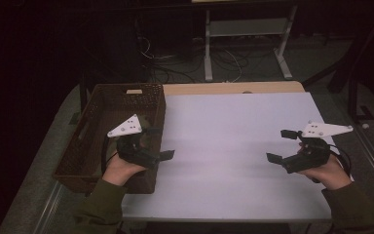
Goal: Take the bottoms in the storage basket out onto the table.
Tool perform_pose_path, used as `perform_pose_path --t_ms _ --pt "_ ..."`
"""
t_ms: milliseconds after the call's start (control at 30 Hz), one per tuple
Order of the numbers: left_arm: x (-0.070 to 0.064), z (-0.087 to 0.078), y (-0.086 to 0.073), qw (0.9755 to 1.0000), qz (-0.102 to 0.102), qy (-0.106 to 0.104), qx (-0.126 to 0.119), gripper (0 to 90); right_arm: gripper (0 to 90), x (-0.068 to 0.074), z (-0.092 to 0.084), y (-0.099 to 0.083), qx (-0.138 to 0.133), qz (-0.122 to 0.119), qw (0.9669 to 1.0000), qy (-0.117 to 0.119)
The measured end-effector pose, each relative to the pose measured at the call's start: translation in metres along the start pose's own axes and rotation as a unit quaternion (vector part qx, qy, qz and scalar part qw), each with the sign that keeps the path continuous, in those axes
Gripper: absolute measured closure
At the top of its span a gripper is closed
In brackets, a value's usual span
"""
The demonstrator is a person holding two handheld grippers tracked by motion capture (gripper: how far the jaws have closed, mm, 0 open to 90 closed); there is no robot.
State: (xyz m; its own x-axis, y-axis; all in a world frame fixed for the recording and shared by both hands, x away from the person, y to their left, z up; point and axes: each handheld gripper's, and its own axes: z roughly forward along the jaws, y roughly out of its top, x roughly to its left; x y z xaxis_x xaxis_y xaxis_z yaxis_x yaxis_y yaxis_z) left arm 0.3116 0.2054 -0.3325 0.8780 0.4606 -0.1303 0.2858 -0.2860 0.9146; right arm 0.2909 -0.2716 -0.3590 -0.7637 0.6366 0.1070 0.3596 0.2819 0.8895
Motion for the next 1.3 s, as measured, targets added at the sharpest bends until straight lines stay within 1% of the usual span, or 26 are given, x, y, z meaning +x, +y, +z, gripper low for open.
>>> perform_pose_path --t_ms 200,233,267,300,333,467,600,733,833,933,1067,1100,1300 --pt "-0.001 0.001 0.001 1.0000 0.002 -0.001 0.007 0.0 0.0 -0.002 0.002 -0.001 0.002 0.000 1.0000 0.000" --pt "0.000 0.002 0.002 0.9999 -0.004 -0.010 0.005 0.0 0.0 -0.002 0.002 -0.002 0.001 0.002 1.0000 0.000" --pt "0.000 0.002 0.002 0.9999 -0.004 -0.010 0.005 0.0 0.0 -0.002 0.002 -0.002 0.001 0.002 1.0000 0.000" --pt "0.000 0.005 0.003 0.9998 -0.003 -0.017 0.004 0.0 0.0 -0.002 0.003 -0.003 0.002 0.003 1.0000 -0.001" --pt "0.001 0.007 0.003 0.9998 0.000 -0.015 0.009 0.0 0.0 -0.002 0.003 -0.004 0.002 0.003 1.0000 0.000" --pt "0.002 0.011 0.003 0.9998 -0.002 -0.017 0.013 0.0 0.0 -0.003 0.002 -0.005 0.000 0.006 1.0000 0.001" --pt "0.001 0.011 0.005 0.9998 0.000 -0.018 0.010 0.0 0.0 -0.003 0.001 -0.006 -0.005 0.008 1.0000 0.003" --pt "0.004 0.010 0.007 0.9998 0.002 -0.015 0.010 0.0 0.0 -0.003 0.001 -0.008 -0.006 0.012 0.9999 0.004" --pt "0.008 0.009 0.008 0.9999 0.000 -0.012 0.011 0.0 0.0 -0.004 0.002 -0.010 -0.005 0.013 0.9999 0.001" --pt "0.009 0.007 0.010 0.9999 0.001 -0.011 0.006 0.0 0.0 -0.004 0.003 -0.012 0.001 0.013 0.9999 -0.003" --pt "0.010 0.005 0.014 0.9999 0.005 -0.010 0.004 0.0 0.0 -0.005 0.002 -0.015 -0.001 0.014 0.9999 -0.004" --pt "0.011 0.003 0.015 0.9999 0.006 -0.008 0.003 0.0 0.0 -0.006 0.003 -0.017 0.000 0.017 0.9998 -0.008" --pt "0.012 0.000 0.016 1.0000 0.007 -0.005 0.003 0.0 0.0 -0.006 0.005 -0.021 0.007 0.016 0.9998 -0.010"
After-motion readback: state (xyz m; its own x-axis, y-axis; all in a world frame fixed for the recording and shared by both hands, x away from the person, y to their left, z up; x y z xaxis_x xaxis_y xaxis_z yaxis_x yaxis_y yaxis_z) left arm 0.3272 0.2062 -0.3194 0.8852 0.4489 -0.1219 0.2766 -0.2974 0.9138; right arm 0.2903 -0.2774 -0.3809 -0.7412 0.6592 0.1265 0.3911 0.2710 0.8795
